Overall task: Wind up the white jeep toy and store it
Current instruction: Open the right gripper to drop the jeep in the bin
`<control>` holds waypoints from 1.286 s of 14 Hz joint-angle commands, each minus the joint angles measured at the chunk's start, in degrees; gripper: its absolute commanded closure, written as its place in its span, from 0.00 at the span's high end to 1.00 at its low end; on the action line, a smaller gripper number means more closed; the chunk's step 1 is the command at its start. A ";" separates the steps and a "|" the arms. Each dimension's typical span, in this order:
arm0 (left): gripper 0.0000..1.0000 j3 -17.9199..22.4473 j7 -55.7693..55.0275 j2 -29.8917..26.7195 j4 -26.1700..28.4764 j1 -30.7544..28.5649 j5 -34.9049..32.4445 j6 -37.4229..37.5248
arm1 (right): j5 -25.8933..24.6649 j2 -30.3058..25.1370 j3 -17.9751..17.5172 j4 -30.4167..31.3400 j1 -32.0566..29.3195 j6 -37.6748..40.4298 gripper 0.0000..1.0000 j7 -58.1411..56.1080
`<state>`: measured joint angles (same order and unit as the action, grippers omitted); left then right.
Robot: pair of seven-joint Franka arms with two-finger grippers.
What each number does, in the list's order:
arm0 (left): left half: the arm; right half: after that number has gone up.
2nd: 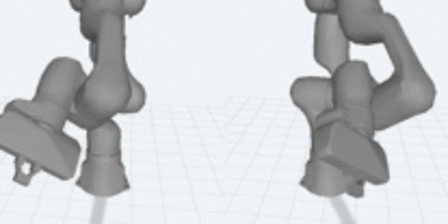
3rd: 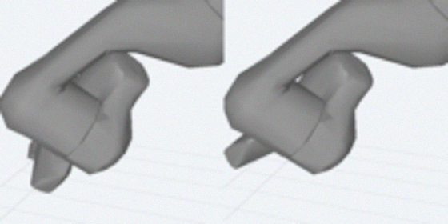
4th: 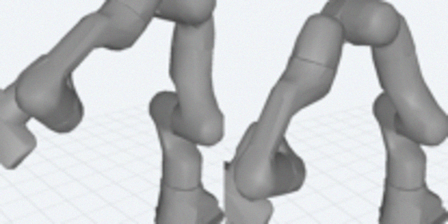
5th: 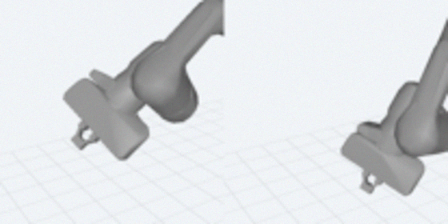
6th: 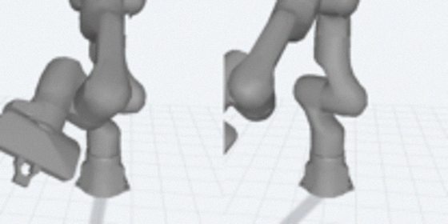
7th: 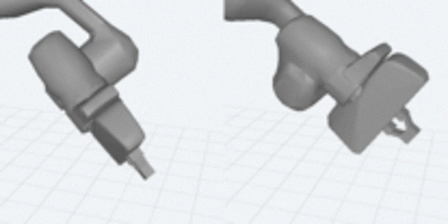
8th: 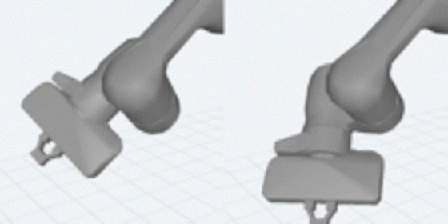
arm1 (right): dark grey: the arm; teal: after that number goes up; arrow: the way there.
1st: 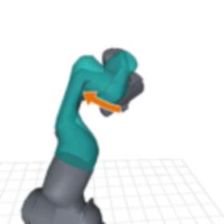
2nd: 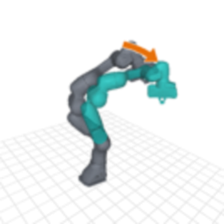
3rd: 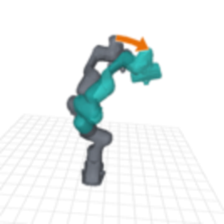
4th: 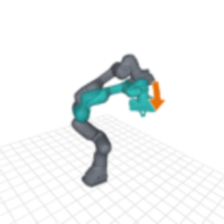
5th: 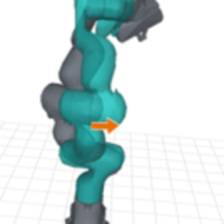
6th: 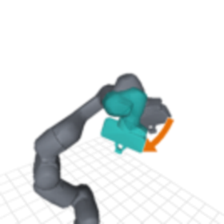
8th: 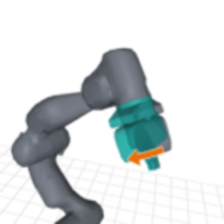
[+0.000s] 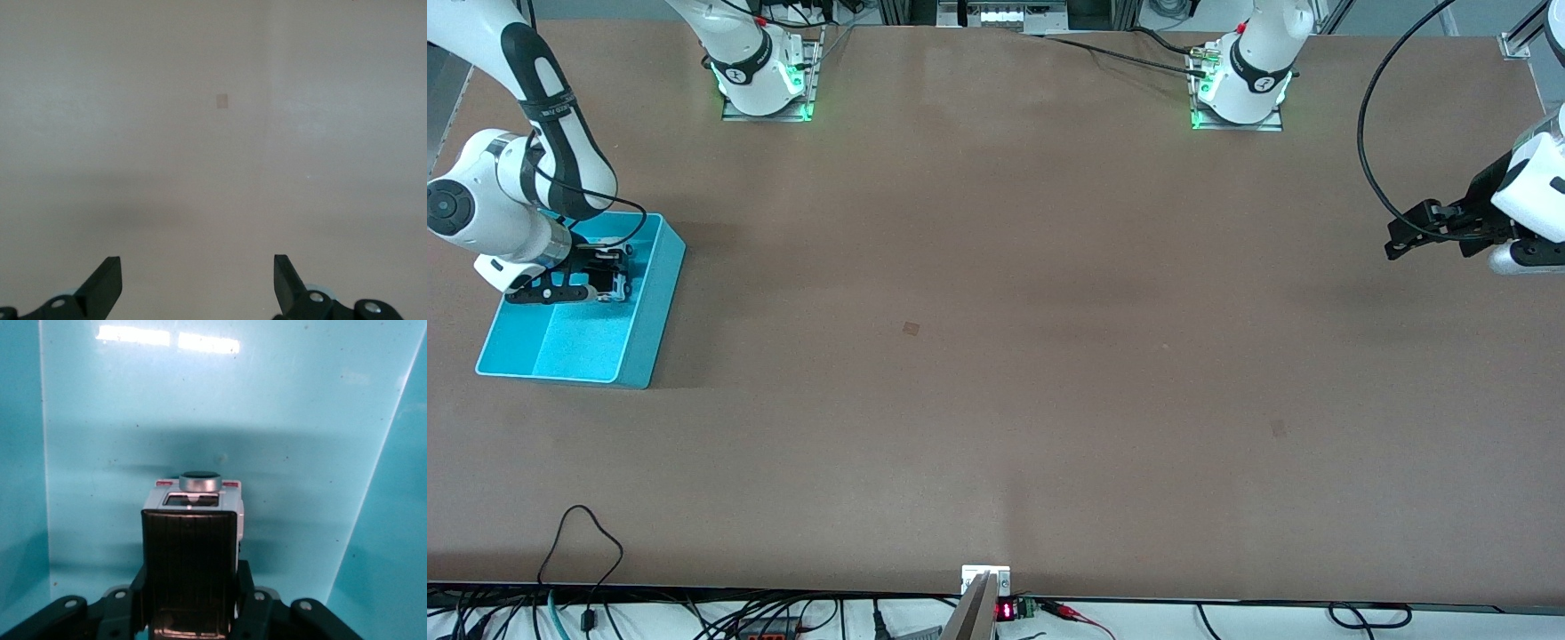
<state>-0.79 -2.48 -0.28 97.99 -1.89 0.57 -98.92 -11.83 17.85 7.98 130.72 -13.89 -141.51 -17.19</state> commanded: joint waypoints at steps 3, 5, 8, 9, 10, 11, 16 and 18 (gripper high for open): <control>1.00 0.00 0.46 -0.51 -0.69 0.04 0.67 0.92 | -1.09 -0.27 -1.04 0.15 -1.23 -0.87 1.00 -0.30; 1.00 0.00 0.46 -0.51 -0.69 0.04 0.67 0.92 | -1.09 -0.71 -1.13 0.06 -1.14 -0.52 1.00 -0.30; 1.00 0.00 0.46 -0.51 -0.69 0.04 0.67 0.75 | -1.09 -2.11 -2.27 -1.08 -1.14 -0.26 1.00 -0.21; 1.00 0.00 0.46 -0.51 -0.69 0.04 0.58 0.74 | -1.09 -2.99 -2.45 -1.52 -1.05 0.44 1.00 -0.21; 1.00 0.00 0.46 -0.51 -0.69 0.04 0.58 0.74 | -1.00 -4.04 -3.06 -2.48 -1.05 1.92 1.00 -0.21; 1.00 0.00 0.46 -0.51 -0.69 0.04 0.66 0.92 | -0.74 -5.01 -3.58 -3.97 -1.05 4.37 1.00 -0.21; 1.00 -0.09 0.46 -0.51 -0.69 0.04 0.67 2.06 | 1.62 -6.86 -7.89 -20.56 -0.70 26.32 1.00 -0.13; 1.00 -0.09 0.02 -0.51 -0.87 0.04 0.67 3.38 | 5.93 -6.95 -8.60 -27.60 -0.70 34.95 1.00 -0.13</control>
<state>-0.84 -2.48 -0.32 97.89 -1.89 0.57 -97.57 -8.88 10.18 0.54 109.80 -13.88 -113.81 -17.19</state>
